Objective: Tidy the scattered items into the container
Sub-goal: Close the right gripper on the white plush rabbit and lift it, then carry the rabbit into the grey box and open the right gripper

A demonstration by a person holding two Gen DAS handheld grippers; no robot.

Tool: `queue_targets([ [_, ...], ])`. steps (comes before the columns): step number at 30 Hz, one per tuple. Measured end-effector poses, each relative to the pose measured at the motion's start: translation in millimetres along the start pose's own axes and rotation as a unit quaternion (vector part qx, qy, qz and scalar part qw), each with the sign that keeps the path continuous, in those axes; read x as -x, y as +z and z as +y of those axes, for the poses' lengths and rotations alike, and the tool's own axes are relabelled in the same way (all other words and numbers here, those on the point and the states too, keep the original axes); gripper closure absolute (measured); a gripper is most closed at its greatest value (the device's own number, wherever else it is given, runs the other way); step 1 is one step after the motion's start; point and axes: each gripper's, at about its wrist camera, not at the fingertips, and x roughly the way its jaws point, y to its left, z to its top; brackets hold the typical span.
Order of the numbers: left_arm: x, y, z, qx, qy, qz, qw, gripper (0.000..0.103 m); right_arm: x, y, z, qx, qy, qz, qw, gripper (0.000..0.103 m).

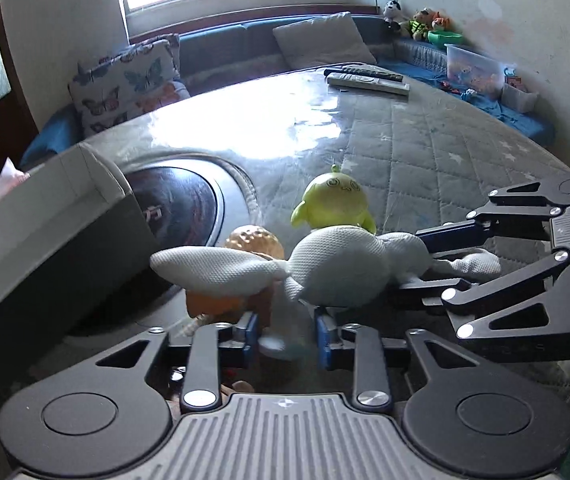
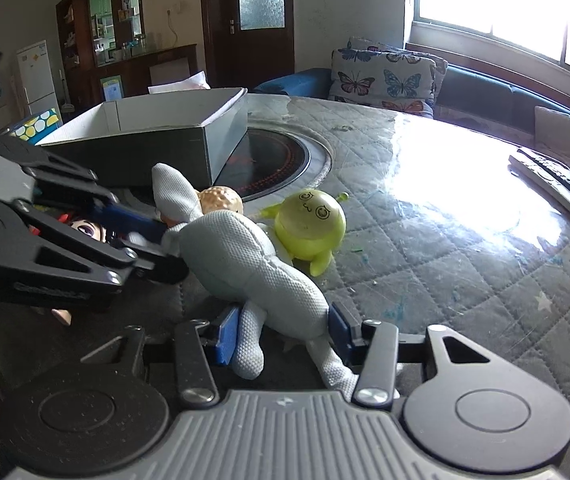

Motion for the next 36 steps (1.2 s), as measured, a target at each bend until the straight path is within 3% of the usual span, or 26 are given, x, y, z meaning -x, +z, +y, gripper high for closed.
queue_targets([
  [5,12.3,-5.1,-0.5,0.007,-0.009,-0.026,0.9996,0.087,2.3,0.4,1.8,-0.003,-0.004,-0.001,1.0,0.063],
  [11,36.9,-5.9,4.3,0.027,-0.015,-0.06,0.9977,0.089,16.8,11.0,8.6,0.004,-0.005,-0.019,1.0,0.064],
  [19,81.0,5.5,48.2,0.075,0.018,-0.123,0.9894,0.089,14.6,62.8,41.7,0.059,0.016,-0.057,0.996,0.064],
  [27,96.2,18.8,118.5,0.116,0.084,-0.146,0.979,0.089,-29.6,139.3,86.3,0.124,0.048,-0.081,0.988,0.064],
  [36,76.1,21.8,192.7,0.187,0.122,-0.12,0.9673,0.087,-107.1,190.7,119.2,0.137,0.069,-0.058,0.987,0.062],
])
